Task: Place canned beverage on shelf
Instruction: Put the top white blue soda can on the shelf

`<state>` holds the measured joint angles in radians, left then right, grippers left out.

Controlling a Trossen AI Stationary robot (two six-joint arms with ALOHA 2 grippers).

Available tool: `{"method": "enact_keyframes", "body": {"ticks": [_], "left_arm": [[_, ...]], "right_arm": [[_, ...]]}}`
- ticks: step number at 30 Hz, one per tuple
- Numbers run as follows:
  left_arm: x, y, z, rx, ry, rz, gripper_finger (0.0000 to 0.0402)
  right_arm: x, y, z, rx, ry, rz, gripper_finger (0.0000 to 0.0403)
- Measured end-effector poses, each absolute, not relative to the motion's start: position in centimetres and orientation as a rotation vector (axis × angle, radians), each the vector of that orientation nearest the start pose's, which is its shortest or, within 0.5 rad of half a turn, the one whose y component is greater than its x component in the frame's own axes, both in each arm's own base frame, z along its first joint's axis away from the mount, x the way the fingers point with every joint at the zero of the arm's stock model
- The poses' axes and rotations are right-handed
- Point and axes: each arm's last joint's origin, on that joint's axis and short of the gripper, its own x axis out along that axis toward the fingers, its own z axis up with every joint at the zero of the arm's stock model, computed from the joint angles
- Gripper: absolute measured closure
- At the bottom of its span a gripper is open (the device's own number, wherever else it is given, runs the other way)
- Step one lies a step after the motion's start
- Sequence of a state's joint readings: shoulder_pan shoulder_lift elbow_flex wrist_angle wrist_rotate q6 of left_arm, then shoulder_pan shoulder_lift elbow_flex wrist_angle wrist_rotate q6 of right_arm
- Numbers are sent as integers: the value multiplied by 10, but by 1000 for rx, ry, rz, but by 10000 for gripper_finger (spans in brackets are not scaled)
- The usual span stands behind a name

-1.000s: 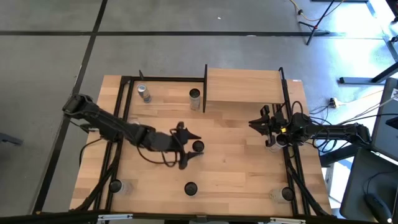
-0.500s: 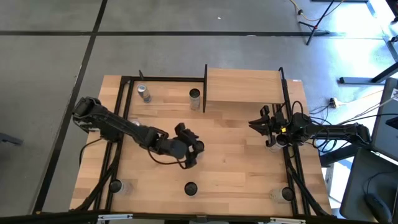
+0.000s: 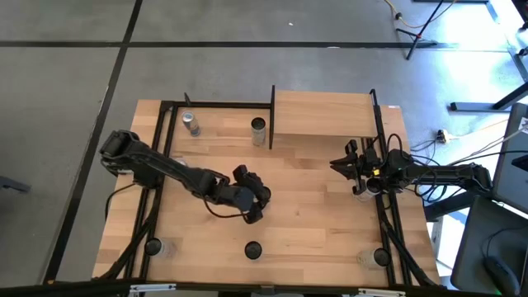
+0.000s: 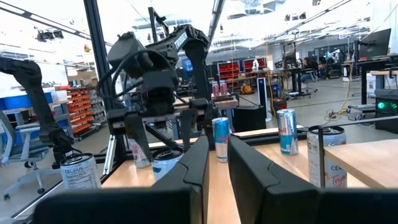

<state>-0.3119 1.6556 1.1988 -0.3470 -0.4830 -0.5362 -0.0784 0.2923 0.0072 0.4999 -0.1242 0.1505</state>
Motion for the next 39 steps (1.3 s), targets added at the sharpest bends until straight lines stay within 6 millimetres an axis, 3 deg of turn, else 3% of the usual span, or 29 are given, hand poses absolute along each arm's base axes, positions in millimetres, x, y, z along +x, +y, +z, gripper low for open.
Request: {"method": "enact_keyframes", "body": {"ticks": [14, 22, 27, 39], "left_arm": [[346, -97, 231, -163, 725, 327, 120], [350, -93, 232, -86, 734, 244, 195], [355, -91, 236, 25, 730, 60, 197], [372, -75, 298, 143, 652, -34, 197]], "right_arm": [[113, -5, 189, 128, -210, 62, 352], [113, -5, 189, 128, -210, 62, 352], [113, -5, 189, 127, -210, 61, 352], [113, -5, 189, 126, -212, 61, 352]]}}
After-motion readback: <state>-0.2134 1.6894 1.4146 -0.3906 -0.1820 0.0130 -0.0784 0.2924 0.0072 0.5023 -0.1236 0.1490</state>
